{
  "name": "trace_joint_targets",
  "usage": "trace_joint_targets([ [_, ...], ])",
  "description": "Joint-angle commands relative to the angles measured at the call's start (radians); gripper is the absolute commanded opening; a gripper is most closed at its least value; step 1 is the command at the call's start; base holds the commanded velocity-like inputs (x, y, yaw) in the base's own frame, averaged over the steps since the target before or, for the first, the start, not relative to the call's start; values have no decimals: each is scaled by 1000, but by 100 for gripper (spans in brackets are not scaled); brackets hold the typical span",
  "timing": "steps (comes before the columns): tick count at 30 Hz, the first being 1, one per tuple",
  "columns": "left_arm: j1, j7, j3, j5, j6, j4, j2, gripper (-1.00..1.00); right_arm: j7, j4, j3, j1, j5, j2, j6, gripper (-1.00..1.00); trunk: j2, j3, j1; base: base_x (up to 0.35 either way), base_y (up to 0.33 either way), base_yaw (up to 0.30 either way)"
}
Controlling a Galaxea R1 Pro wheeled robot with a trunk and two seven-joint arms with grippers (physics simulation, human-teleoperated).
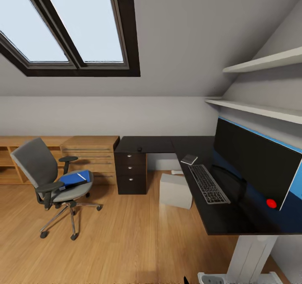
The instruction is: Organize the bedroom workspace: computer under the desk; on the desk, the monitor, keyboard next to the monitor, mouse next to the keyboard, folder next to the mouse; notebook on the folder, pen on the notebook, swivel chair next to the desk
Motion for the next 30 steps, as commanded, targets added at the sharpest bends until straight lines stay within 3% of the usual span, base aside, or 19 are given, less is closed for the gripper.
trace_joint_targets([
  [1,0,-3,9,-10,-23,9,0,100,5,2,7,-1,-10,0,-6,100,6,0,-4,0,0,-64],
  [3,0,-5,8,-11,-87,34,1,100,5,2,7,-1,-8,0,-22,100,20,4,-12,0,0,-82],
  [6,0,-4,7,-11,-111,43,5,100,6,3,7,-1,-7,0,-32,100,34,8,-19,0,0,-42],
  [11,-1,-1,7,-10,-115,46,15,100,5,5,7,-1,-6,2,-35,100,34,8,-19,63,0,-4],
  [18,-1,-1,6,-8,-116,46,15,100,5,6,7,-1,-6,1,-35,100,34,8,-19,290,55,0],
  [30,-1,-1,6,-10,-117,46,15,100,6,7,7,-1,-5,2,-34,100,34,8,-19,289,211,0],
])
